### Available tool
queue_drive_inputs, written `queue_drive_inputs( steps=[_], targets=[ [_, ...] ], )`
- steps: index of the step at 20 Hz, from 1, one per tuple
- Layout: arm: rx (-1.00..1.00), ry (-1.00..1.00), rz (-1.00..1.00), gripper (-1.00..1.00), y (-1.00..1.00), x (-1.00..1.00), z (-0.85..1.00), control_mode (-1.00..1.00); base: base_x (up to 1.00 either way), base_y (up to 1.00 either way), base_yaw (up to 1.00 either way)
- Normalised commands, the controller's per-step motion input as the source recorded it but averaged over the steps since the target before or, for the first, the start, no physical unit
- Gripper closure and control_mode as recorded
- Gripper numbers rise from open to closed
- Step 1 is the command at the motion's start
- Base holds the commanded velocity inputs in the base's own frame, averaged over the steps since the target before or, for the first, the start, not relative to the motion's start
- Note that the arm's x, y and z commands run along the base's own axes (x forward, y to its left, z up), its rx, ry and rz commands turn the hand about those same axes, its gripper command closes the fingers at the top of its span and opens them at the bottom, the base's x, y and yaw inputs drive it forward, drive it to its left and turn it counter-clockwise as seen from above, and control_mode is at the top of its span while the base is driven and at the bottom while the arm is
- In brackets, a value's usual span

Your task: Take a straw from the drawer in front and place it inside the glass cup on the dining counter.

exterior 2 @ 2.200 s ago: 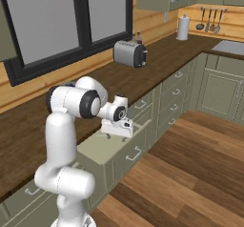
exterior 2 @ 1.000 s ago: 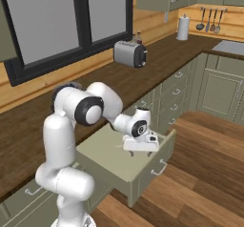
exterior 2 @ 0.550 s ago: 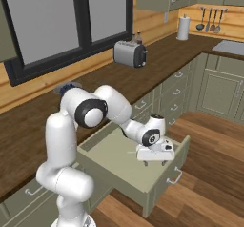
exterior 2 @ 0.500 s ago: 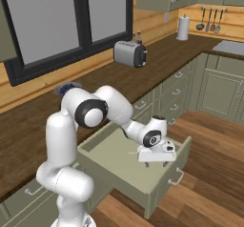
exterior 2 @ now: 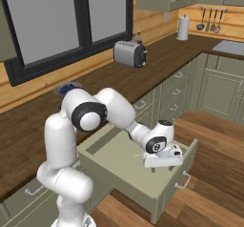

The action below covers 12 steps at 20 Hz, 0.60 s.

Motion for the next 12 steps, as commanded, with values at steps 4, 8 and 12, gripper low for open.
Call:
queue_drive_inputs(
  steps=[4,8,12],
  targets=[
    [0.0,-0.09,0.0,-1.0,0.37,0.19,0.39,-1.0,0.0,0.0,0.0],
    [0.0,-0.06,-0.01,-1.0,0.46,0.33,0.43,-1.0,0.0,0.0,0.0],
    [0.0,-0.01,-0.17,-1.0,0.36,0.3,0.23,-1.0,0.0,0.0,0.0]
  ],
)
